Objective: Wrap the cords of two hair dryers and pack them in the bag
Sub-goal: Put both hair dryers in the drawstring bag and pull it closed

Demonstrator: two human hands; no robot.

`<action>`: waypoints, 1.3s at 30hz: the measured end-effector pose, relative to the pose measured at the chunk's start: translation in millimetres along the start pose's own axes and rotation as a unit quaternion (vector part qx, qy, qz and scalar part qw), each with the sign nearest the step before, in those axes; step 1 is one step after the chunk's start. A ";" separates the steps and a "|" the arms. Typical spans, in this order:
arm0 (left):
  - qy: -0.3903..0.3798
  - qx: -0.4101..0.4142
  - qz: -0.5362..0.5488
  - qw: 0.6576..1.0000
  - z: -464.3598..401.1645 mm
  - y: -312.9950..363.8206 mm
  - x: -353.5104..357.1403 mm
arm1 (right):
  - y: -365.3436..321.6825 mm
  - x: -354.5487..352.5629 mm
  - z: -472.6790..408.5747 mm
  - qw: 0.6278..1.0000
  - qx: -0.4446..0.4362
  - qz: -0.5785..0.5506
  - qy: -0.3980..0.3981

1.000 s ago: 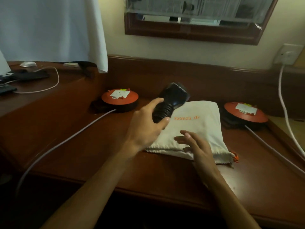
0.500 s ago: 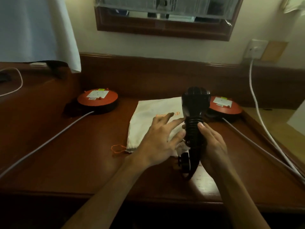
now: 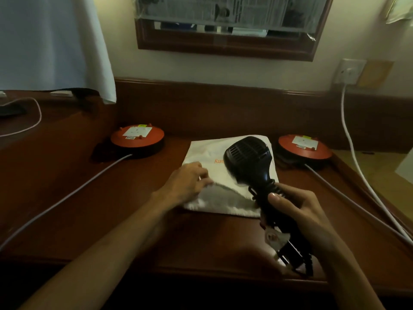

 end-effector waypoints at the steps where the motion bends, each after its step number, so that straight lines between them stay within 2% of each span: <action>1: 0.025 0.001 0.022 0.999 -7.0 -1.0 -10.5 | -2.6 4.4 4.1 1.000 0.011 0.000 -0.020; 3: 0.064 0.005 0.066 0.996 -19.5 -2.1 -33.9 | -9.9 14.9 10.1 0.998 0.020 0.005 -0.065; 6: 0.080 0.008 0.130 0.988 -30.0 1.4 -63.1 | -15.2 33.7 10.0 0.989 0.022 0.055 -0.133; 8: 0.083 0.012 0.135 0.987 -32.0 5.8 -71.8 | -9.8 40.8 3.2 0.986 0.035 0.084 -0.138; 11: 0.105 0.031 0.117 0.987 -27.1 10.3 -74.6 | 6.0 43.8 -9.8 0.980 0.047 0.158 -0.110; 15: 0.147 0.048 0.108 0.982 -13.8 13.9 -74.6 | 26.3 36.0 -29.4 0.954 0.052 0.290 -0.052; 20: 0.181 0.059 0.116 0.975 -11.8 16.2 -77.1 | 40.1 31.0 -37.3 0.917 0.081 0.387 -0.063; 23: 0.252 0.068 0.102 0.960 -6.2 18.7 -88.0 | 40.1 22.1 -19.4 0.879 0.097 0.464 -0.056; 26: 0.307 0.073 0.093 0.944 2.5 20.1 -95.9 | 44.0 19.1 6.2 0.839 0.058 0.539 -0.041; 29: 0.307 0.084 0.106 0.942 4.9 25.4 -92.5 | 41.9 23.9 12.2 0.831 0.014 0.555 -0.012; 31: 0.302 0.098 0.111 0.942 6.2 32.5 -91.5 | 39.0 34.2 4.8 0.825 0.011 0.565 0.000; 35: 0.307 0.113 0.109 0.939 8.2 42.9 -97.4 | 34.1 59.0 -28.0 0.847 0.003 0.529 0.057; 39: 0.286 0.122 0.089 0.946 4.1 45.1 -97.8 | 39.2 82.5 -68.0 0.837 0.024 0.537 0.103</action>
Point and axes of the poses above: each hand's wrist, its own z-axis away from the middle knuckle, its own x-axis out of the palm, y = z × x, the point moved 7 cm from there along -z, towards the middle knuckle, and after that the axes turned 13 degrees about -z, right-handed, at the moved point
